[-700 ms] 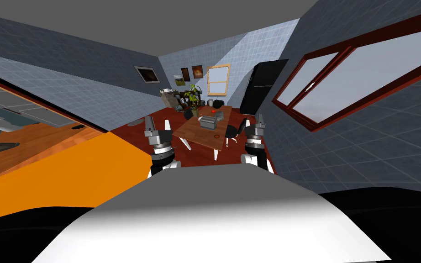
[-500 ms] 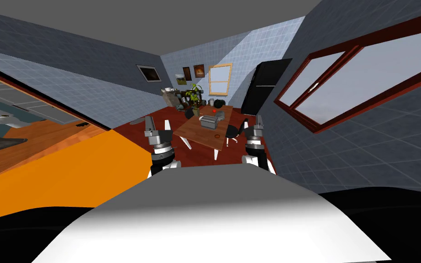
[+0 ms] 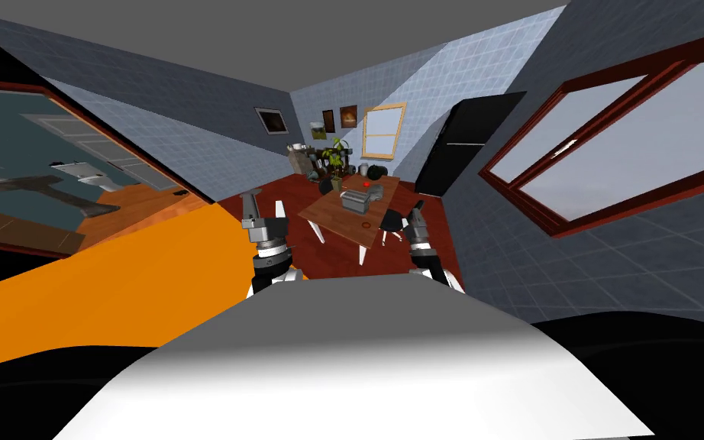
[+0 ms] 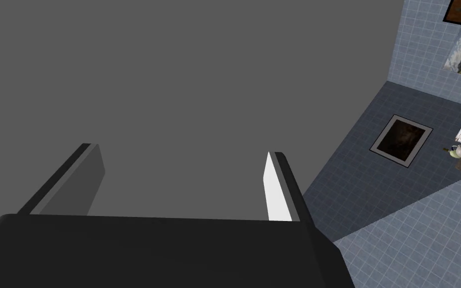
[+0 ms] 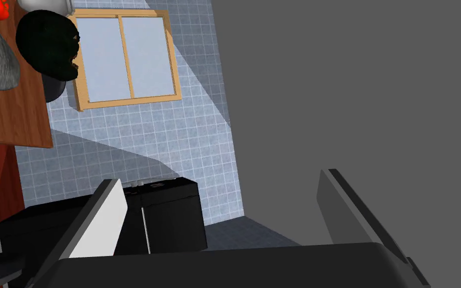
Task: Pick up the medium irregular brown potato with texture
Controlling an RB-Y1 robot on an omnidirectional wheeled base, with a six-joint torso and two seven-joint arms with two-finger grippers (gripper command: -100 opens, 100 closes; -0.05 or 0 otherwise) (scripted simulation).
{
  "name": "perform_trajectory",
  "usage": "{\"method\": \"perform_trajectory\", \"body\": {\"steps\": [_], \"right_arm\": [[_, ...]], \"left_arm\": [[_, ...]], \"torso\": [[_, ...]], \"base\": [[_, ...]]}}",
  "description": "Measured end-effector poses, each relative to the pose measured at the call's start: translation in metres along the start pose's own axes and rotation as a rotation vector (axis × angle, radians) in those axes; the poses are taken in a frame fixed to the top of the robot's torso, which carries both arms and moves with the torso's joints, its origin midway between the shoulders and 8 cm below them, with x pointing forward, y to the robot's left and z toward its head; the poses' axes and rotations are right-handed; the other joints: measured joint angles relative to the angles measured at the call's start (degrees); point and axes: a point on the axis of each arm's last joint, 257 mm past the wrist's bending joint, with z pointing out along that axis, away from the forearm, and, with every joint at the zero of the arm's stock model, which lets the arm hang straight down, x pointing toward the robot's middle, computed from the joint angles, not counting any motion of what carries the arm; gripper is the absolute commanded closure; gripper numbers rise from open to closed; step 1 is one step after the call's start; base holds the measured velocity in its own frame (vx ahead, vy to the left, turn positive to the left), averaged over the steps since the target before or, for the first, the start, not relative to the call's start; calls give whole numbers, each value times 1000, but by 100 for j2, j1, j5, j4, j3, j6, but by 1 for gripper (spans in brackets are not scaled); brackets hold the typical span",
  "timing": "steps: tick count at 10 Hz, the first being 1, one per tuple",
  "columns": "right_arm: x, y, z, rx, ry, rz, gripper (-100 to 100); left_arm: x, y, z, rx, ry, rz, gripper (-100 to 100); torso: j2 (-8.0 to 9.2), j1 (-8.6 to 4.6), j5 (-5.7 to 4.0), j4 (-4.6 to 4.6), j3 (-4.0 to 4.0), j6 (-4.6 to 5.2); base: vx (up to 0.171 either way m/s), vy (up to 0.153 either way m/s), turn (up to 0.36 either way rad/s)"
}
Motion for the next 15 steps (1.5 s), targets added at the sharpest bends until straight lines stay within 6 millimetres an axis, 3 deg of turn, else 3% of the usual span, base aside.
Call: {"method": "perform_trajectory", "body": {"steps": [3,5,8,13,15], "right_arm": [[-2,-43,-15,105,34,-41,-100],[-8,-81,-39,208,68,-83,-100],[-10,-124,-58,320,106,-130,-100],[-23,-213,-125,577,209,-245,-100],[-26,-237,-154,657,241,-280,-100]], "left_arm": [[0,0,0,0,0,0,0],[0,0,0,0,0,0,0],[0,0,0,0,0,0,0],[0,0,0,0,0,0,0],[0,0,0,0,0,0,0]], "torso": [[-19,21,3,-4,-11,5],[-5,17,4,-1,-3,1],[-19,22,5,-3,-10,5],[-16,25,5,-2,-8,0],[-30,29,6,-5,-16,3]], "base": [[-71,-47,192],[-101,-51,253],[-74,-35,225],[-93,-25,319],[-52,2,201]]}}
